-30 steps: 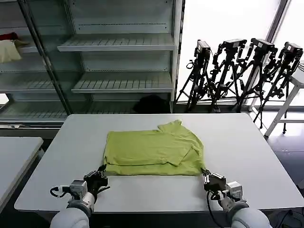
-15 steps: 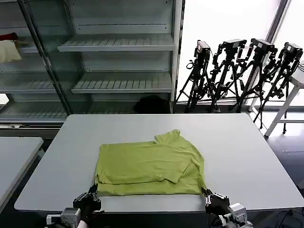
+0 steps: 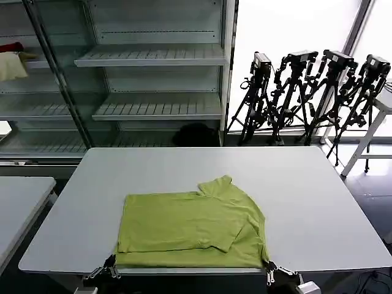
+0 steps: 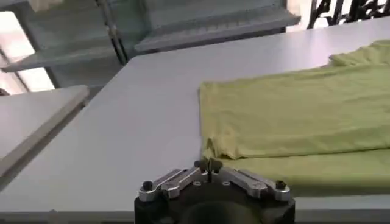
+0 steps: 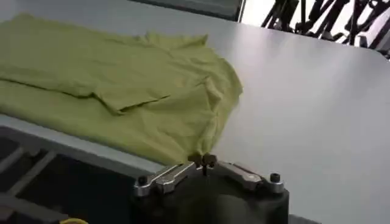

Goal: Fold and organize the clothes.

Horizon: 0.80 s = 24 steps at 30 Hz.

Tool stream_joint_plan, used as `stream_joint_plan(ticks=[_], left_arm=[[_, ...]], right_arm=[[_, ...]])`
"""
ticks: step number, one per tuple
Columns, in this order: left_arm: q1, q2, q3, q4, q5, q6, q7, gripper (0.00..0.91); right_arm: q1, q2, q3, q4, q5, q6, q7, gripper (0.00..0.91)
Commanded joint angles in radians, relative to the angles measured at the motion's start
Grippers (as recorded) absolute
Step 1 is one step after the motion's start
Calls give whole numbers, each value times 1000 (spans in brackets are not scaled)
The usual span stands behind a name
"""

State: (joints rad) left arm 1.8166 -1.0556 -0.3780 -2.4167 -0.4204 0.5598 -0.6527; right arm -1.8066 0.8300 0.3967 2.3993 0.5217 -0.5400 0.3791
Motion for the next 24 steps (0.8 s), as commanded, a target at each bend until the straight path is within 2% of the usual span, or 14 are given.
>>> stream_joint_plan(ticks=[1,2,3,15,24], left_arm=[[48,-6,-2,-1,18,-1,-20,10],[49,-8,2,-3,16,0,-20,393],[47,-12,4,-2,15,2,-25,897],[45,-6,7,-57,41,17,-34,907],[56,25,23,-201,68,19,-45,907]], right_arm=[[-34,-1,0,8,-17,0,14,655],[-32,0,-1,9,-18,-1,16,907],[-32,1,-2,10,-19,-2,17,907],[-55,7,-2,61,-15,-19,86,907],[-98,-6,69,184,22,-38,146,907]])
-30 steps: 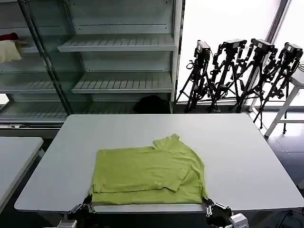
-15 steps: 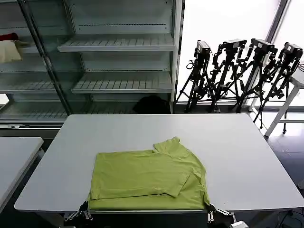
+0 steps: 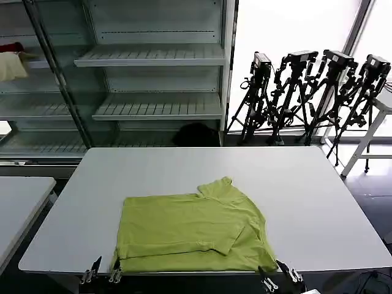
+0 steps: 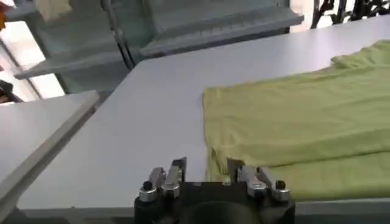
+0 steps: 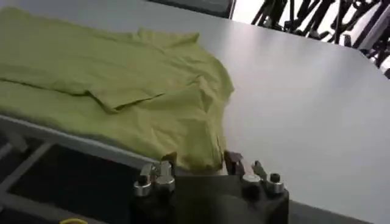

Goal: Fold and organize the clothes.

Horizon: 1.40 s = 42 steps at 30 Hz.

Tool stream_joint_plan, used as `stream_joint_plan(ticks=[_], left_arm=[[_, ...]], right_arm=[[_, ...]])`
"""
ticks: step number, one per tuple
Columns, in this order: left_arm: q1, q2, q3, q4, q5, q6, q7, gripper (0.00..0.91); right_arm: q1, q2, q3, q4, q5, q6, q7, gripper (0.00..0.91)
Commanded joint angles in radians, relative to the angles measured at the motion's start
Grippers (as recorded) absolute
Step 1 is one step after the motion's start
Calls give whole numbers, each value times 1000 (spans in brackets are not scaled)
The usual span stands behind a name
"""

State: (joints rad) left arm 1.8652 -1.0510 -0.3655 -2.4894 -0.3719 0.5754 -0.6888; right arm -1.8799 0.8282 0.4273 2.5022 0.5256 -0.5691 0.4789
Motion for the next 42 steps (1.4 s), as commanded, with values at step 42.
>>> stream_joint_plan(ticks=[42], left_arm=[[-705,6,6,474,-311,3,300,907]], right_arm=[[1230,240,-446,-920,121,-11,-360,907]])
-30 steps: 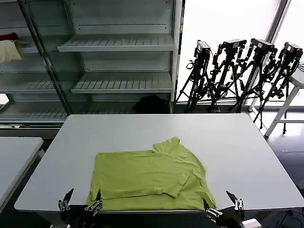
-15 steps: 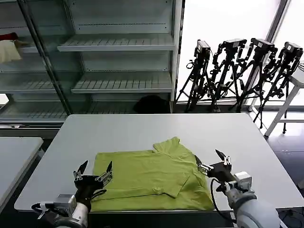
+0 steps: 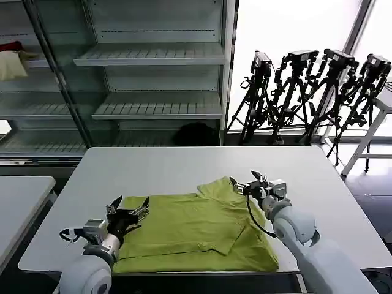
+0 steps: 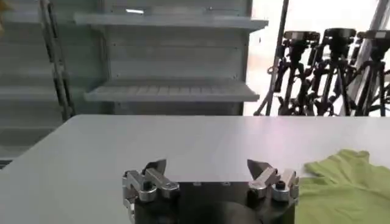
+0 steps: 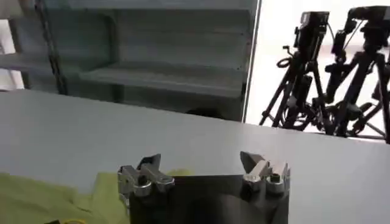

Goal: Fold and organize the clothes.

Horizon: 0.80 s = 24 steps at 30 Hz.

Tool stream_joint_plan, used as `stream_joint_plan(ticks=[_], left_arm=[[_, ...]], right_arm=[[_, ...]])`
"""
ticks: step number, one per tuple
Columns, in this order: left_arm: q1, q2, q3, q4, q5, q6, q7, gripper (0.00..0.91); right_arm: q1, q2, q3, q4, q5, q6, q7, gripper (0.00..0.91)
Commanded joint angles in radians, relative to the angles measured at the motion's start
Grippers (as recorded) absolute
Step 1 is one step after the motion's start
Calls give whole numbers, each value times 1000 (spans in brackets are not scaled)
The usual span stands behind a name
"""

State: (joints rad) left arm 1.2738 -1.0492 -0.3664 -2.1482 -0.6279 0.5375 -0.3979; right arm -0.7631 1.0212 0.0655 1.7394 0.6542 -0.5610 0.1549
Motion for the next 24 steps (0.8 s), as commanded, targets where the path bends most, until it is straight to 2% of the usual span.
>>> stream_joint_plan(ticks=[1,14,24], left_arm=[[-120,4,8,143,-55,41,7,907],[-170,-6,15,259,-56,41,8,907],[-186,-11,5,319,-65,40,27,907]], right_arm=[[113,51,-88,-163,-14,-19,-42,907],[131,95,-113,-237,-71,-18,-72,907],[132,112,-113,-249,-85,-17,-74,907]])
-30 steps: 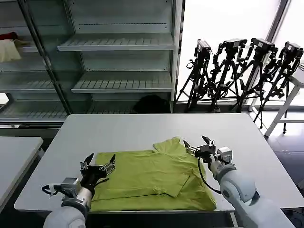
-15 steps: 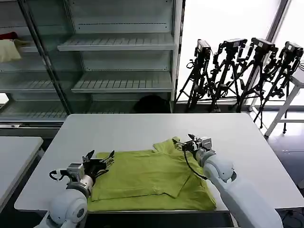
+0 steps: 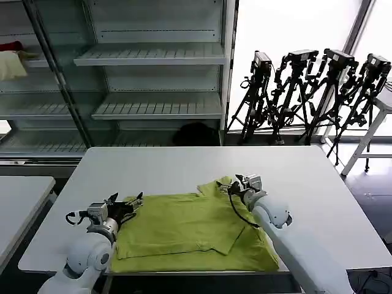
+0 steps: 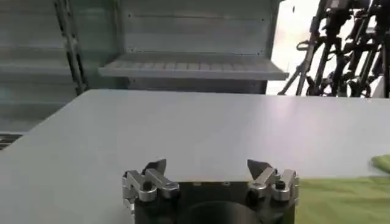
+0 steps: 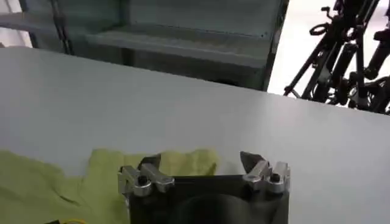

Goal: Fold and organize the clothes.

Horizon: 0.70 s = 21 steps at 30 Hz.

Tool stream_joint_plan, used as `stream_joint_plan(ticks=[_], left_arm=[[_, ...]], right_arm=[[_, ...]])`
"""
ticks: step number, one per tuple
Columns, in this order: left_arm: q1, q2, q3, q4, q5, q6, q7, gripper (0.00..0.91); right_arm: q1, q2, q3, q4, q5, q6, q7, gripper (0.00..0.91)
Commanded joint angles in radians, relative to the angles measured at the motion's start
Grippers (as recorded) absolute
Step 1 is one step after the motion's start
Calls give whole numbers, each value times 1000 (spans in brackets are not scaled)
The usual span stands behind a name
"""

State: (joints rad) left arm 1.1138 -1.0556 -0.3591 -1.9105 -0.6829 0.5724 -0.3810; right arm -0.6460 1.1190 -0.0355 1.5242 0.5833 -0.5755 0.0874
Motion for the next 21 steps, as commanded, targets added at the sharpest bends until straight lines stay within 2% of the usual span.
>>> stream_joint_plan(ticks=[1,3,4,5,7,9,10,11,12,13,15,16,17,18,19,21], left_arm=[[-26,-7,-2,85,-10,5,10,907],[-27,-11,-3,89,-12,5,11,826],[-26,-13,-2,90,-13,4,13,766],[-26,-14,-2,92,-12,4,14,746],[-26,-18,-1,99,-12,4,14,645],[-27,-21,-3,106,-13,4,15,453],[-27,-23,-3,109,-14,4,15,292],[-27,-24,-4,114,-16,4,16,181],[-26,-25,-5,119,-17,4,17,10],[-25,-26,-5,120,-18,3,19,10],[-22,-27,-4,118,-17,2,27,10],[-18,-26,-4,111,-16,-1,33,10],[-15,-25,-2,108,-14,-3,36,0],[-12,-25,-1,98,-11,-8,36,0],[-9,-25,0,93,-8,-16,38,0],[-6,-23,2,88,4,-32,49,0]], right_arm=[[15,15,-12,-36,-17,-3,-9,907],[14,16,-11,-36,-17,-3,-10,907],[13,16,-10,-34,-17,-3,-12,826],[11,15,-9,-33,-17,-2,-13,786],[8,16,-8,-32,-18,-2,-14,715],[3,14,-7,-31,-26,-2,-21,665],[-1,14,-4,-30,-32,-2,-28,645],[-4,13,-4,-29,-32,-2,-28,645],[-6,13,-4,-28,-32,-2,-29,625],[-8,13,-4,-26,-37,-2,-30,605],[-8,13,-3,-25,-38,-1,-31,484],[-8,12,-3,-24,-38,-1,-31,333],[-8,12,-2,-23,-38,-1,-31,232],[-7,12,-1,-22,-38,1,-32,60],[-7,12,0,-21,-38,2,-33,0],[-8,11,1,-20,-38,8,-35,0]])
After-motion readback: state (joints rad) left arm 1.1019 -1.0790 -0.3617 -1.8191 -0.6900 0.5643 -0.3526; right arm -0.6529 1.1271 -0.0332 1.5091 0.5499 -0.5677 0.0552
